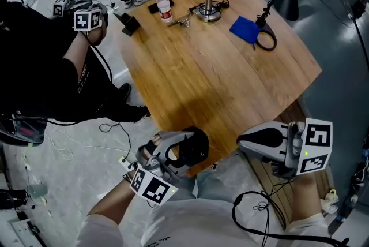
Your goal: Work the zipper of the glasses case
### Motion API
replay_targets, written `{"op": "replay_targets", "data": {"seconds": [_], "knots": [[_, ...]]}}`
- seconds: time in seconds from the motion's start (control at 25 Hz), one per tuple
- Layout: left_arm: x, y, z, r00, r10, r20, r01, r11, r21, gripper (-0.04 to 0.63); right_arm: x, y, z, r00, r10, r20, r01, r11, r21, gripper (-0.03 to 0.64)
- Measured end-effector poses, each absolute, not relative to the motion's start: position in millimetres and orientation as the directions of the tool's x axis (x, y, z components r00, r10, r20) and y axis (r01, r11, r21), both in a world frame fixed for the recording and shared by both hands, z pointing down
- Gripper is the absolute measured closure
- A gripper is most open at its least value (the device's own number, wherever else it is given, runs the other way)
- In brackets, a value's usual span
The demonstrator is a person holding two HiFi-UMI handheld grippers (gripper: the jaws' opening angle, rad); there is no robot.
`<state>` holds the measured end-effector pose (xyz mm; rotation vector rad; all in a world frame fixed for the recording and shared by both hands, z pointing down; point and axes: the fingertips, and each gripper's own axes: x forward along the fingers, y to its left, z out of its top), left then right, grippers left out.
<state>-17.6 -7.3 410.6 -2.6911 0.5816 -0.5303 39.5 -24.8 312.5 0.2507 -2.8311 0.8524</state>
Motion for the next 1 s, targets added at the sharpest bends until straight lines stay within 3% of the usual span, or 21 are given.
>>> {"op": "replay_targets", "data": {"seconds": [0.12,0.32,0.64,0.8,1.0], "knots": [[-16,-3,412,0.836,-0.453,0.309,-0.285,-0.84,-0.462,0.371,16,-5,309,-0.954,-0.09,0.285,-0.19,0.919,-0.345,0.61],[-12,-3,406,0.829,-0.455,0.325,-0.22,-0.799,-0.56,0.371,-12,20,323,-0.936,0.027,0.35,-0.097,0.939,-0.33,0.502],[-12,-4,397,0.811,-0.501,0.303,-0.212,-0.733,-0.646,0.37,-10,20,333,-0.963,0.023,0.27,-0.103,0.89,-0.444,0.505],[-13,-7,397,0.798,-0.521,0.303,-0.23,-0.728,-0.646,0.37,-9,24,334,-0.958,0.028,0.285,-0.107,0.887,-0.448,0.583],[-12,-11,398,0.785,-0.539,0.306,-0.242,-0.721,-0.65,0.368,-10,27,339,-0.957,0.026,0.289,-0.115,0.88,-0.461,0.588]]}}
